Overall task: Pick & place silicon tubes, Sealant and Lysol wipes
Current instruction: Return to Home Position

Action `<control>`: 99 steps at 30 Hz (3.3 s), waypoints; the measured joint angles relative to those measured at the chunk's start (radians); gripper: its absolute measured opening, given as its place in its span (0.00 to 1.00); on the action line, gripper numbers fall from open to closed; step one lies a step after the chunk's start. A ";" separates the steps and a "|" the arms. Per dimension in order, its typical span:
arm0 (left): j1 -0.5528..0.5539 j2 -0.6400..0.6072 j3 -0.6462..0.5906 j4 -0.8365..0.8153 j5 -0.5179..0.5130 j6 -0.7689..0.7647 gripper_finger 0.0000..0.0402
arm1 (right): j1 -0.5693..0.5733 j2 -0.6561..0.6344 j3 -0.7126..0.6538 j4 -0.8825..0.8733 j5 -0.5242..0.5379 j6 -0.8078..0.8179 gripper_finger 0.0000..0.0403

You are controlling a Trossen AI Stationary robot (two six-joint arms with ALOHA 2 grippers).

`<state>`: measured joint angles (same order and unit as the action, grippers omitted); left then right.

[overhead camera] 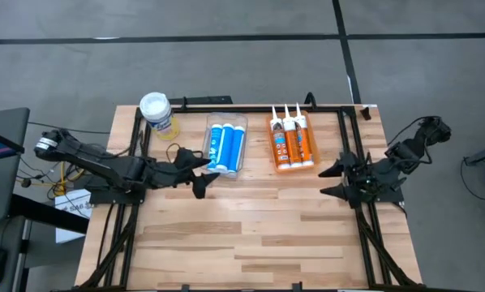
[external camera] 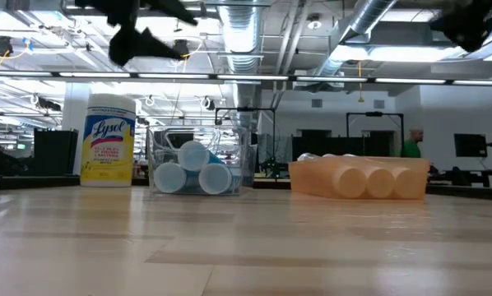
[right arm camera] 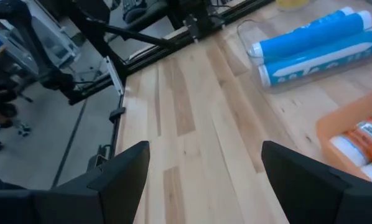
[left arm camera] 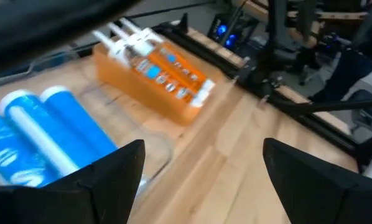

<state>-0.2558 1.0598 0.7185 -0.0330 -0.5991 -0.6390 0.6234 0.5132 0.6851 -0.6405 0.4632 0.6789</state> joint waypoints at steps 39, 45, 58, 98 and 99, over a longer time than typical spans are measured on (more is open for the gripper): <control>0.171 -0.907 -0.527 -0.095 0.025 0.123 0.79 | 0.011 -0.510 -0.234 0.186 -0.045 -0.316 0.75; 0.171 -0.939 -0.596 -0.097 0.024 0.012 0.79 | 0.009 -0.507 -0.233 0.108 -0.014 -0.215 0.75; 0.170 -0.930 -0.601 -0.108 0.046 -0.142 0.79 | 0.009 -0.510 -0.335 0.395 -0.165 -0.500 0.75; 0.170 -0.917 -0.709 0.170 0.355 0.309 0.79 | -0.031 -0.511 -0.677 0.690 -0.273 -0.522 0.75; 0.170 -0.917 -0.710 0.169 0.354 0.309 0.79 | -0.036 -0.510 -0.677 0.685 -0.275 -0.525 0.75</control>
<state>-0.0856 0.1432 0.0090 0.1362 -0.2449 -0.3300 0.5874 0.0033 0.0078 0.0448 0.1880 0.1538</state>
